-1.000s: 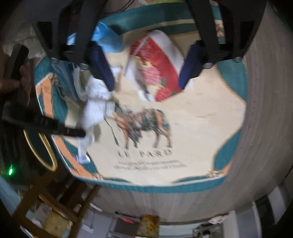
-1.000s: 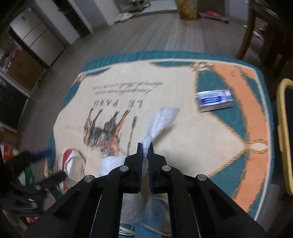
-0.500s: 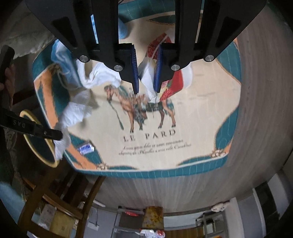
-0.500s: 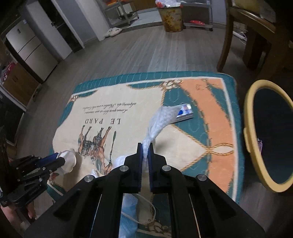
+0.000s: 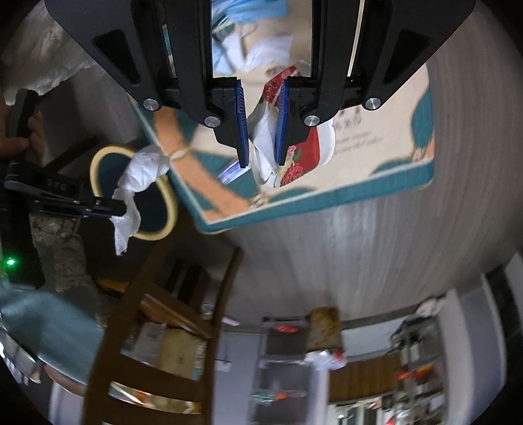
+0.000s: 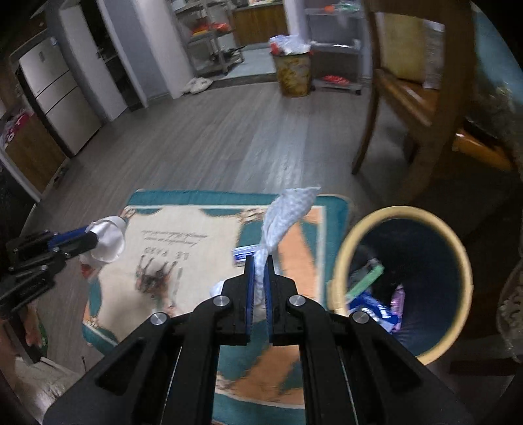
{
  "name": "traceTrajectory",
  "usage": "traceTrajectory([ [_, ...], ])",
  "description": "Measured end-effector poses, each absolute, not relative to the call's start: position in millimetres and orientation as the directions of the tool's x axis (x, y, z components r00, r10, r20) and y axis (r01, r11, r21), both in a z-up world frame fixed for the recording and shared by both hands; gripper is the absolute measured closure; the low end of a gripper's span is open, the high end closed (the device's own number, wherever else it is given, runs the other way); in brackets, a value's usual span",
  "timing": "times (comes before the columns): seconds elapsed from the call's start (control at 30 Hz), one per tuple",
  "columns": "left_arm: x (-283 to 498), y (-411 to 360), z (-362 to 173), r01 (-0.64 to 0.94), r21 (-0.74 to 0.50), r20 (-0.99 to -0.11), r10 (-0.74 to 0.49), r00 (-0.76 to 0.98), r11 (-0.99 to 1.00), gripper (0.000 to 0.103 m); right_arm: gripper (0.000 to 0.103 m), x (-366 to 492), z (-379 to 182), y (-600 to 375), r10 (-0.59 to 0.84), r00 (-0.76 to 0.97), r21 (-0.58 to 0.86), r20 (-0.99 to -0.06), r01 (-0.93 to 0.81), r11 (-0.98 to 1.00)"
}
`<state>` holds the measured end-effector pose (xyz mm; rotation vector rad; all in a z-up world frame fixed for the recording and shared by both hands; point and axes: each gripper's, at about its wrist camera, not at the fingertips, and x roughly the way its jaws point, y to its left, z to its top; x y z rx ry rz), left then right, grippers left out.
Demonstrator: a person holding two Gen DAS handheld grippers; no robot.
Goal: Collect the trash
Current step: 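Carry the paper cup and white bag over the bin and open both grippers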
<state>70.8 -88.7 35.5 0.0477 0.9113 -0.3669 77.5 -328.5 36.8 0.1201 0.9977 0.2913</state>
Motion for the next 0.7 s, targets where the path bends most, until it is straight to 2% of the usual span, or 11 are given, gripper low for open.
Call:
traceTrajectory([
  [0.17, 89.6, -125.9, 25.5, 0.367, -0.186, -0.763, -0.369, 0.531, 0.912, 0.085, 0.098, 83.3, 15.9, -374.6, 0.283, 0.506, 0.272, -0.815, -0.098, 0.957],
  [0.7, 124.3, -273.9, -16.4, 0.525, -0.308, -0.728, -0.552, 0.406, 0.793, 0.085, 0.098, 87.4, -34.7, -500.3, 0.083, 0.475, 0.168, -0.876, 0.139, 0.976],
])
